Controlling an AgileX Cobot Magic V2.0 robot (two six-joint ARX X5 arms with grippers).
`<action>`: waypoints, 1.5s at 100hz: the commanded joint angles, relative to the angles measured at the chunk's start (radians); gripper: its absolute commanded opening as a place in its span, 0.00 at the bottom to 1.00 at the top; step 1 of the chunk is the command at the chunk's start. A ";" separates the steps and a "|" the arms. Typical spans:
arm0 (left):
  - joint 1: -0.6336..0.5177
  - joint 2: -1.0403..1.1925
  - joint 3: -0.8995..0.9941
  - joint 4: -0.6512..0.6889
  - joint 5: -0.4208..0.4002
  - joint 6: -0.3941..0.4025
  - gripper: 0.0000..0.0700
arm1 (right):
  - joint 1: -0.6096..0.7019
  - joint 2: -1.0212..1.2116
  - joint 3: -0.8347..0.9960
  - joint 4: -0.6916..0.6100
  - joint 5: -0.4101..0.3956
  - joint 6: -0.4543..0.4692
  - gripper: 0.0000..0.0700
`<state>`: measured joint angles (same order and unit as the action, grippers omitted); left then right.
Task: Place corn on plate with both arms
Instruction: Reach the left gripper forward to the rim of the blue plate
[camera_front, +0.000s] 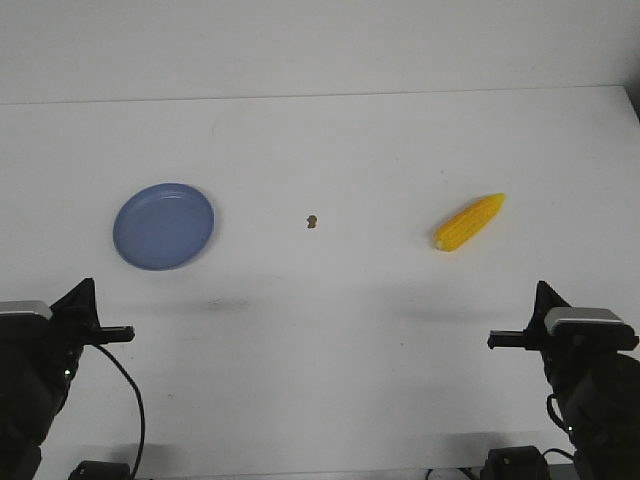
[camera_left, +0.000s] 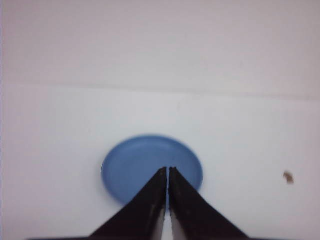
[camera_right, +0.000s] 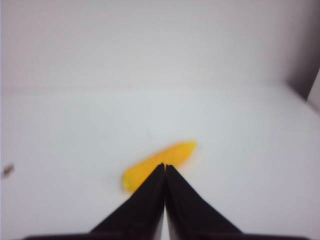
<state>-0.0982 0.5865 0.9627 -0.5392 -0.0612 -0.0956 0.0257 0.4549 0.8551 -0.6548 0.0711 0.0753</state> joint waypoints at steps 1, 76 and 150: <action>0.001 0.054 0.061 -0.070 -0.003 0.001 0.02 | 0.001 0.035 0.031 -0.030 -0.004 0.008 0.01; 0.001 0.177 0.129 -0.185 -0.002 0.001 0.03 | 0.001 0.076 0.041 -0.096 -0.056 0.008 0.01; 0.010 0.254 0.139 -0.161 0.009 -0.011 0.55 | 0.001 0.076 0.041 -0.115 -0.056 0.009 0.64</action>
<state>-0.0959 0.7956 1.0752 -0.7116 -0.0536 -0.0982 0.0257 0.5304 0.8772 -0.7803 0.0185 0.0761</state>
